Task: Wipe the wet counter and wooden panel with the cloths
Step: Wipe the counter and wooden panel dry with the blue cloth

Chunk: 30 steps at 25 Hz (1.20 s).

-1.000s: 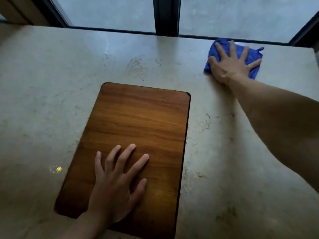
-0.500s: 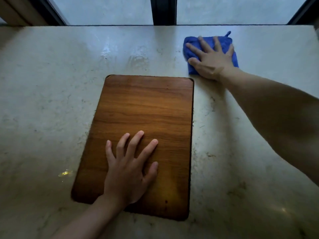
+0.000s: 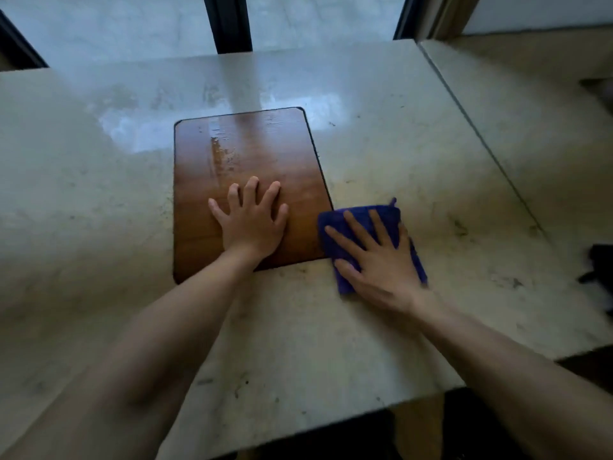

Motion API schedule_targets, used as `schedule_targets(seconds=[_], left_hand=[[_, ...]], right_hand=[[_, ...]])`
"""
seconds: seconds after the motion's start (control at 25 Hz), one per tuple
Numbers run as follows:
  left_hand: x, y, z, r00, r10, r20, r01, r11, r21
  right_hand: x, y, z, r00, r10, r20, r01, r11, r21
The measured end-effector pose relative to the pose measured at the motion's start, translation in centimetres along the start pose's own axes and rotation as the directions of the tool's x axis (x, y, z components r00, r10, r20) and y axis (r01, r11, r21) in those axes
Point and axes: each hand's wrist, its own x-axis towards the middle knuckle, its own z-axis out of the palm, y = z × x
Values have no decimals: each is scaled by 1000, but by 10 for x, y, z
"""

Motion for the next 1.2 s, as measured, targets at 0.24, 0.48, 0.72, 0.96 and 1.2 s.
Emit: schedule_targets(seconds=[0.24,0.48,0.72,0.96,1.2], left_hand=[[-22,-79,-35,999,-7,39,7,1000,11],[-45,-194,-35,983,-152,-105,157,987,39],[-42,-202,-25,982,-145,-121,147,989,8],[-43,-200,-25,982,-156,-105,162,985,55],[-44,-201,-29,988,-146,-58,151,982,110]], right_hand=[[-156,-49,41,947,315,-71,-310,948,66],[-160,-174,60,958,277,-76,-271,959,79],[-94,-182,53,946,306,-105,-299,951,80],[45,-153,22,951,301,-75,-298,953,50],[92,-138,5,977,150,-153,-154,988,-18]])
